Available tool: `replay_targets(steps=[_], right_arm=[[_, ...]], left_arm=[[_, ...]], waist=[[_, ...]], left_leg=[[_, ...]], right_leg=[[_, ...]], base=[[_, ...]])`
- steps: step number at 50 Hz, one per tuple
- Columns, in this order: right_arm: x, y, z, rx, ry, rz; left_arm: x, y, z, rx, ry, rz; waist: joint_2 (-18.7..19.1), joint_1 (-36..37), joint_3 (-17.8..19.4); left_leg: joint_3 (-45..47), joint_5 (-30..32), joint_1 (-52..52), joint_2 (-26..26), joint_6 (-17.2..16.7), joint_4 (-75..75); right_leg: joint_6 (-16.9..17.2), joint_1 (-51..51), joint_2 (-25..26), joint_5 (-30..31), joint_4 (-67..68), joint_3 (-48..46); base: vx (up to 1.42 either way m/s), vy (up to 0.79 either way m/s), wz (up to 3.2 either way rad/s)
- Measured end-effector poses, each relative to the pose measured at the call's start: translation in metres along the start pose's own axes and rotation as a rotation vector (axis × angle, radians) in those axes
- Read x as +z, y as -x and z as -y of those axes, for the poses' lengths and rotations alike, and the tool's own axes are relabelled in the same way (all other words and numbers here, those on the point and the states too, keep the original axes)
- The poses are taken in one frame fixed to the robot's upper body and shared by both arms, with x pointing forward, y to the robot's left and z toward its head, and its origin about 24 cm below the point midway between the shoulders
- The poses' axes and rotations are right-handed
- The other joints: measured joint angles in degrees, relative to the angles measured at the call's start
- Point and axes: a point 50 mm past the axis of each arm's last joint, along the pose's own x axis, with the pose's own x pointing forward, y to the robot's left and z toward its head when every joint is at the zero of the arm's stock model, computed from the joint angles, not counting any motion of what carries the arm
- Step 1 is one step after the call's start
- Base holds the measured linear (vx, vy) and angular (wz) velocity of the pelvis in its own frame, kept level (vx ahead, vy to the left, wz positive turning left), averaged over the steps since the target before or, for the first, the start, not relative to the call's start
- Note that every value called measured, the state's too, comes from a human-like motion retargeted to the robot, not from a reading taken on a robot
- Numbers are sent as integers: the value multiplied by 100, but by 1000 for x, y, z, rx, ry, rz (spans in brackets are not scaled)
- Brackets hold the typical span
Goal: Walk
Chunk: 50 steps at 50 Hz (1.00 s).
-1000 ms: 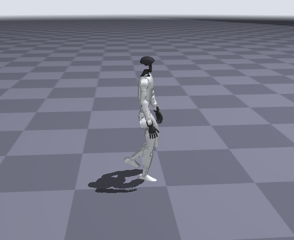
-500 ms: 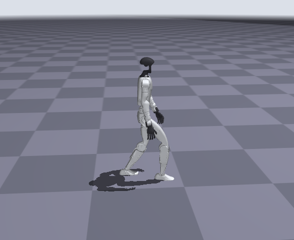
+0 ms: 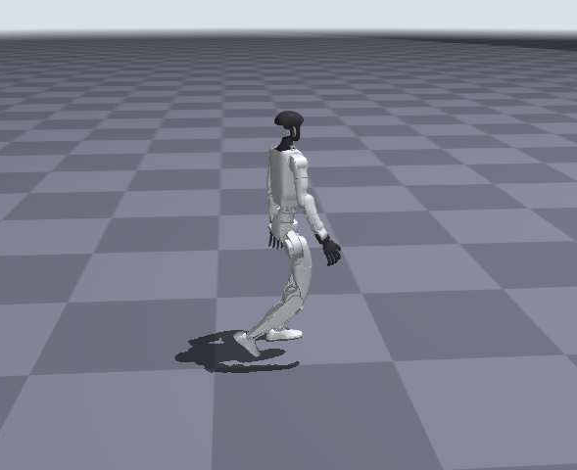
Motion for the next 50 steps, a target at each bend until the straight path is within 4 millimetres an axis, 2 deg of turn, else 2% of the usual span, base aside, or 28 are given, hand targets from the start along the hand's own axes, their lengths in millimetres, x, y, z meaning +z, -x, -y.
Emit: replay_targets(steps=[4,7,11,15,18,20,22,24,25,29,31,33,36,39,42,45,48,50], right_arm=[[38,-3,7,-33,50,138],[67,-3,14,-62,96,244],[84,-1,16,-69,154,320],[80,1,3,-29,215,327],[53,1,-11,33,253,243],[28,2,-20,78,262,160],[4,4,-26,118,250,69],[-19,7,-27,144,231,-22],[-30,9,-27,153,221,-67],[-66,17,-19,144,167,-207],[-82,23,-16,127,131,-260],[-97,29,-12,106,93,-308],[-117,38,-8,70,35,-375],[-132,46,-7,38,7,-427],[-144,53,-5,8,19,-460],[-140,51,-4,-18,50,-439],[-116,39,-2,-49,77,-349],[-87,25,3,-77,97,-250]], left_arm=[[-14,1,-4,42,91,-32],[-21,2,-10,74,141,-41],[-33,4,-13,103,209,-66],[-47,7,-15,120,246,-108],[-58,9,-12,111,246,-148],[-56,9,-11,101,227,-151],[-44,6,-18,105,191,-124],[-21,3,-30,125,152,-64],[-6,2,-37,139,135,-25],[72,6,-71,219,114,198],[112,15,-86,256,119,328],[150,29,-99,290,127,462],[197,54,-115,329,122,655],[230,77,-123,356,79,811],[244,89,-120,362,11,895],[240,83,-107,325,-47,888],[209,58,-82,246,-94,759],[182,39,-64,182,-120,633]], waist=[[397,315,-43],[648,516,-35],[769,673,-105],[635,687,-246],[382,554,-363],[143,386,-451],[-32,199,-514],[-119,-1,-509],[-154,-108,-494],[-61,-418,-376],[53,-574,-325],[169,-715,-290],[326,-852,-255],[486,-880,-269],[542,-809,-373],[778,-683,-444],[1130,-505,-472],[1302,-385,-508]], left_leg=[[249,147,-950,564,-250,1180],[422,246,-1555,995,-272,1779],[569,280,-1919,1176,-224,1694],[603,367,-1794,864,-184,991],[558,502,-1476,391,-99,544],[525,525,-1227,-1,13,276],[439,428,-964,-256,126,15],[317,291,-634,-416,216,-288],[246,248,-444,-501,249,-486],[-138,359,611,-467,72,-1708],[-321,511,1144,-353,-77,-2292],[-487,678,1616,-217,-231,-2767],[-708,898,2220,8,-450,-3184],[-810,968,2581,273,-646,-2997],[-827,869,2646,397,-814,-2086],[-860,836,2471,685,-1067,-489],[-821,1541,1970,1080,-1456,1403],[-711,2111,1384,1309,-1579,2578]], right_leg=[[-329,529,430,-607,-1511,-249],[-508,760,678,-927,-2307,-320],[-491,936,727,-908,-2824,-276],[-265,954,458,-578,-2528,-140],[28,717,168,45,-1590,119],[314,369,0,762,-627,396],[460,-175,-45,1476,482,541],[436,-811,-123,1722,1534,589],[401,-1153,-196,1667,2012,632],[-372,-2485,-545,349,2794,418],[-609,-3009,-590,-91,2573,252],[-699,-3410,-553,-283,2029,71],[-562,-3694,-311,-174,683,-121],[-295,-3631,166,211,-1056,-78],[-200,-3451,497,340,-1987,51],[-406,-3151,866,271,-1989,-93],[-851,-2885,1240,-155,-1666,-361],[-1148,-2720,1384,-495,-1630,-485]], base=[[-20,-8,3],[-14,-6,10],[-7,-4,21],[1,-1,42],[3,1,70],[2,0,89],[2,-3,86],[2,1,88],[1,4,86],[0,2,72],[0,-1,78],[0,-3,88],[1,-5,89],[1,-5,74],[0,-4,52],[1,-4,39],[0,-4,32],[-1,-4,34]])
